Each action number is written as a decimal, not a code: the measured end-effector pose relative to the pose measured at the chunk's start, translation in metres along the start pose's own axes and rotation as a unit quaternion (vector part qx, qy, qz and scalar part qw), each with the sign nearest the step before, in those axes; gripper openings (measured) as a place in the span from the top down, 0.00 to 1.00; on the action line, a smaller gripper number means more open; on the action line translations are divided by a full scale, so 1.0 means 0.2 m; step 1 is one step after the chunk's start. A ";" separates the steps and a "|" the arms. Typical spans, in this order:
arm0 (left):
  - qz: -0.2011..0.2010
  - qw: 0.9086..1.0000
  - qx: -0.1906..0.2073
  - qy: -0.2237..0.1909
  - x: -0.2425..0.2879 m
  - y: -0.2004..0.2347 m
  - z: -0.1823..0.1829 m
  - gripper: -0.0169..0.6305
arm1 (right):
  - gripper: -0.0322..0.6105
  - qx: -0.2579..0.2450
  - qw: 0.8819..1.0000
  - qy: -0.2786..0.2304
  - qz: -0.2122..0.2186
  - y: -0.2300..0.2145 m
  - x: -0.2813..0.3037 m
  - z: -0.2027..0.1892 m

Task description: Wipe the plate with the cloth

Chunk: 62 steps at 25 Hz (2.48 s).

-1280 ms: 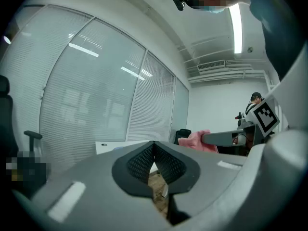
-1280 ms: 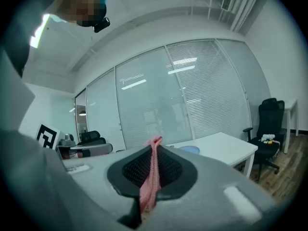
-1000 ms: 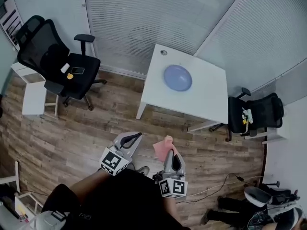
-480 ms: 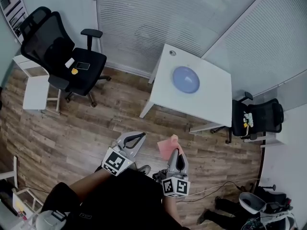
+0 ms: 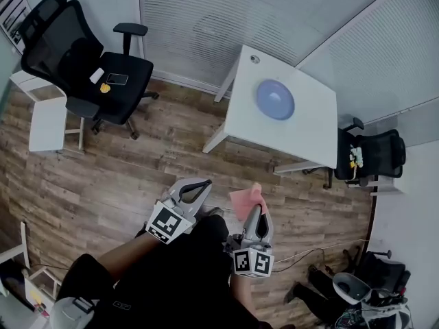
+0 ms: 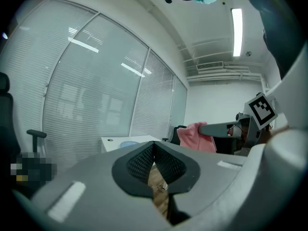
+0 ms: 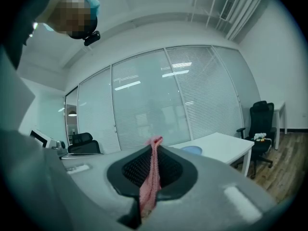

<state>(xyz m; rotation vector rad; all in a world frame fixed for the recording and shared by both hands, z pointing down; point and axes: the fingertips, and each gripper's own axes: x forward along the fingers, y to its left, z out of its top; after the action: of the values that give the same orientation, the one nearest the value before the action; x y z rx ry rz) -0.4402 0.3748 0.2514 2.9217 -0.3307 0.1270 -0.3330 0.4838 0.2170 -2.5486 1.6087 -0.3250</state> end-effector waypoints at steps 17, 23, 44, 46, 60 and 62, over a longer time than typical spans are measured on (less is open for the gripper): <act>0.000 1.000 -0.001 0.031 0.51 0.26 0.02 0.97 | 0.93 0.010 1.000 0.000 0.008 -0.39 0.57 0.03; 0.017 0.999 -0.024 0.043 0.92 0.35 0.08 0.97 | 0.93 0.009 0.999 0.015 0.028 -0.65 0.90 0.13; 0.048 0.996 -0.041 0.069 1.92 0.29 0.09 0.97 | 0.93 0.030 0.997 0.046 0.061 -1.37 1.45 0.15; 0.056 0.994 -0.047 0.085 1.94 0.33 0.05 0.97 | 0.93 0.026 0.997 0.047 0.060 -1.38 1.49 0.16; 0.043 0.986 -0.097 0.126 2.19 0.95 -0.04 0.97 | 0.93 -0.002 0.999 0.037 -0.004 -1.25 1.96 0.23; 0.030 0.986 -0.101 0.128 2.24 1.01 -0.03 0.97 | 0.93 -0.008 0.999 0.035 -0.008 -1.22 2.05 0.23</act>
<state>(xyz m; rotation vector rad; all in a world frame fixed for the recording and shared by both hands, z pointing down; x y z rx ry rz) -0.0524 0.0882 0.3427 2.6561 -0.3651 0.4450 0.0629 0.2184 0.2714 -2.5918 1.6216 -0.4096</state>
